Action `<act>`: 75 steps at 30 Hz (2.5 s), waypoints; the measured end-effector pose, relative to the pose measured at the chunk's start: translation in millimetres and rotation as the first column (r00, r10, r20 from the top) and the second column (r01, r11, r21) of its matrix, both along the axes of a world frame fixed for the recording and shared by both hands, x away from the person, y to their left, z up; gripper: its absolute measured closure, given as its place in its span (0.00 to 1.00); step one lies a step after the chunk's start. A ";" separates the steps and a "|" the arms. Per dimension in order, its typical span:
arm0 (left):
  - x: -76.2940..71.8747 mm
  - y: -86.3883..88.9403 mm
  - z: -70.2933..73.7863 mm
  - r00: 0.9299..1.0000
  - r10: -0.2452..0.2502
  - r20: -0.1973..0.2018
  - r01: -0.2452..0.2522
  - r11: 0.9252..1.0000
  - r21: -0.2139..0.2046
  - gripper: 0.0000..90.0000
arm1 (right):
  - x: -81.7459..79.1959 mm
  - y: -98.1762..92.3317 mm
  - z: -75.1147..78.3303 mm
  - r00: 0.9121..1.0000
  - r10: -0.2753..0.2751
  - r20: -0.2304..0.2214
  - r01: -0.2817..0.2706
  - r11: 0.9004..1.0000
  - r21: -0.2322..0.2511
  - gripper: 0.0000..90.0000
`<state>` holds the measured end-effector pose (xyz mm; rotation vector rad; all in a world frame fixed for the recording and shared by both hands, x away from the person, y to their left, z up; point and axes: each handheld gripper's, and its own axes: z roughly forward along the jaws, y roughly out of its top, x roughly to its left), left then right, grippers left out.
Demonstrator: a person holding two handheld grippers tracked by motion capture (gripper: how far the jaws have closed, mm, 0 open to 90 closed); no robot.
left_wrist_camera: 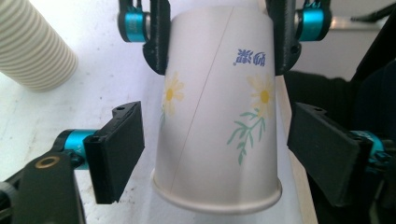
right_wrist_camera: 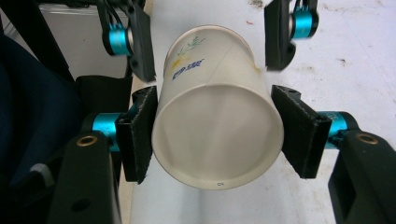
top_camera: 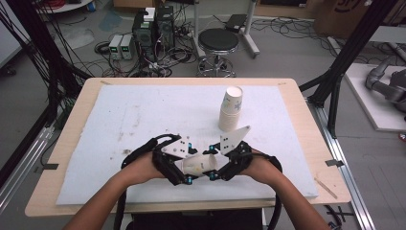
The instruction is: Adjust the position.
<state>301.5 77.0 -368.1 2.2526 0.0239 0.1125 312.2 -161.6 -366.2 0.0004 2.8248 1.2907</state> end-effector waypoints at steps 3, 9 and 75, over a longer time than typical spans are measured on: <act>-0.4 9.4 -2.4 1.000 0.012 -0.023 -0.013 0.997 -0.076 0.20 | 0.0 -3.6 -0.9 1.000 -0.009 -0.011 0.009 1.000 0.005 0.40; -3.8 28.1 -14.3 0.994 0.080 -0.068 -0.095 0.962 -0.255 0.19 | -0.1 -11.4 -3.1 0.999 -0.030 -0.022 0.030 0.999 0.033 0.40; -11.4 28.0 -17.0 0.991 0.045 -0.123 -0.089 0.919 -0.384 0.32 | -18.6 -40.2 -9.7 0.991 -0.090 -0.102 0.120 0.931 0.344 0.25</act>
